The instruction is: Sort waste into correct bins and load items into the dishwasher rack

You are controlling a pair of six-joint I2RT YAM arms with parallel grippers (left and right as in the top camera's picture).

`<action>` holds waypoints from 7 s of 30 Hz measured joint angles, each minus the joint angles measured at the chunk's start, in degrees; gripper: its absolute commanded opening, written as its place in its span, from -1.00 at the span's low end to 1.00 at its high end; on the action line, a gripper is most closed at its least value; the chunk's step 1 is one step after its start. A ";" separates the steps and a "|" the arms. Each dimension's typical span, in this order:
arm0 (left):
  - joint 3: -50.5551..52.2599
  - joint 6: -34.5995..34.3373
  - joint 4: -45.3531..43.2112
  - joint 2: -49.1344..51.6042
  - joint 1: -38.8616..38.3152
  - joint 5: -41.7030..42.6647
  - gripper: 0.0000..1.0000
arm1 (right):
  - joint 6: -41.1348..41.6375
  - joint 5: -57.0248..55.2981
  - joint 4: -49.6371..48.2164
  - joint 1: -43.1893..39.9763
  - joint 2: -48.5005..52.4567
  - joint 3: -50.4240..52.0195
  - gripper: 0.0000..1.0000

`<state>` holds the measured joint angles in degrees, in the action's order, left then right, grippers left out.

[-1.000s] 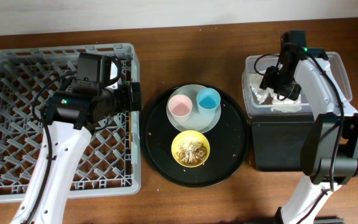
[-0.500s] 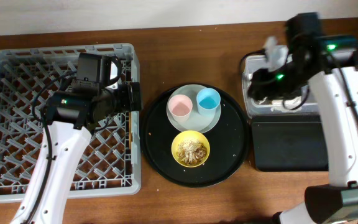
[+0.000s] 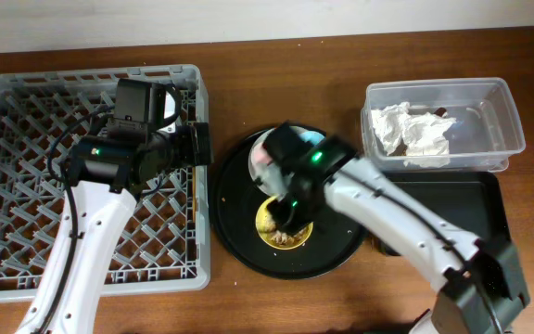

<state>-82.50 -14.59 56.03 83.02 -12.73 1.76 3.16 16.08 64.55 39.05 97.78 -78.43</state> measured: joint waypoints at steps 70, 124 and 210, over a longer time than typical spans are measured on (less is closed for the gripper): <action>0.00 0.00 0.00 0.00 0.00 0.00 0.98 | 17.73 -21.03 -16.46 6.05 0.04 16.68 -0.92; 0.00 0.00 0.13 0.00 0.00 0.00 0.99 | -16.92 62.12 -13.92 -86.25 -9.33 26.53 -0.92; 0.00 0.00 0.13 0.00 0.00 0.00 0.99 | 2.27 -19.76 -32.30 1.95 5.22 0.94 -0.21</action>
<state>-82.50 -14.59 56.16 83.02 -12.73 1.76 5.43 -3.68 32.25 40.99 103.00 -77.49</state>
